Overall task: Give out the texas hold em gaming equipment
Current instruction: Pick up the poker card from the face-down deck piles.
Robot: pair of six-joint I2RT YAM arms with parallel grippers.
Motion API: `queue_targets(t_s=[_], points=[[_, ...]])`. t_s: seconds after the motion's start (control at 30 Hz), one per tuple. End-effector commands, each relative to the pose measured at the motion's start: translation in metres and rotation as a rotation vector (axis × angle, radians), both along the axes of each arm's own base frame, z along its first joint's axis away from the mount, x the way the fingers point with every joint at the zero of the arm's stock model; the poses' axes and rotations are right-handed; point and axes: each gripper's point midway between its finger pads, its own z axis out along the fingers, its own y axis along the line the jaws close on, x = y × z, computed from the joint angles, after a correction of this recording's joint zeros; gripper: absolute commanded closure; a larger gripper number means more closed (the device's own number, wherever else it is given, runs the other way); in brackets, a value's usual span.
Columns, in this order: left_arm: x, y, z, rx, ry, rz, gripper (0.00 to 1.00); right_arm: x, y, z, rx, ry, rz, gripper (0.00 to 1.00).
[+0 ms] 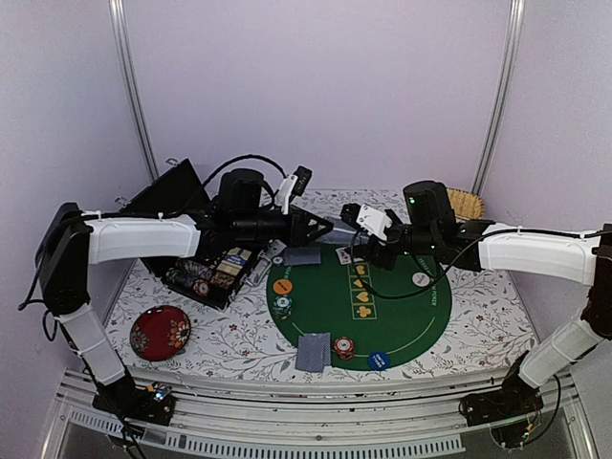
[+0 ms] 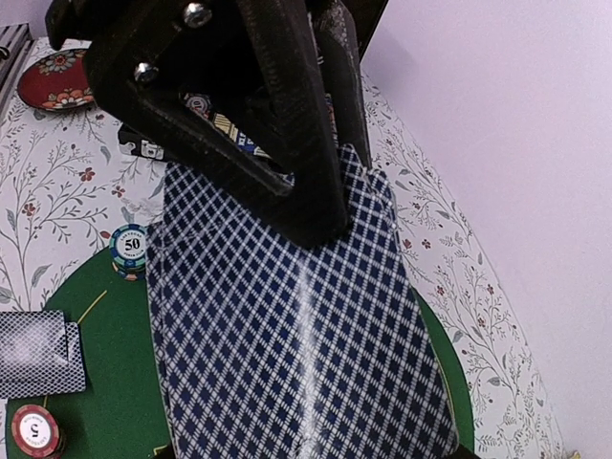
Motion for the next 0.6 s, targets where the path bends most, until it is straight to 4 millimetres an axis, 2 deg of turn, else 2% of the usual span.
queue_targets(t_s=[0.0,0.1,0.2,0.3,0.47,0.57], points=[[-0.007,0.006,0.005,0.018,-0.031,-0.006,0.65,0.002,0.004,0.025,0.043,-0.056,0.002,0.53],[-0.009,0.009,0.009,0.022,-0.049,-0.008,0.54,0.003,0.003,0.025,0.043,-0.058,0.000,0.53],[-0.012,0.010,0.010,0.024,-0.052,-0.013,0.55,0.003,0.003,0.025,0.040,-0.058,-0.001,0.53],[-0.014,0.011,0.010,0.022,-0.044,-0.021,0.66,0.003,0.003,0.026,0.042,-0.059,-0.001,0.53],[-0.016,0.016,0.017,0.023,-0.052,-0.012,0.98,0.004,0.002,0.025,0.040,-0.058,-0.004,0.53],[-0.017,0.023,0.022,0.017,-0.065,0.001,1.00,0.005,0.000,0.027,0.045,-0.058,-0.009,0.53]])
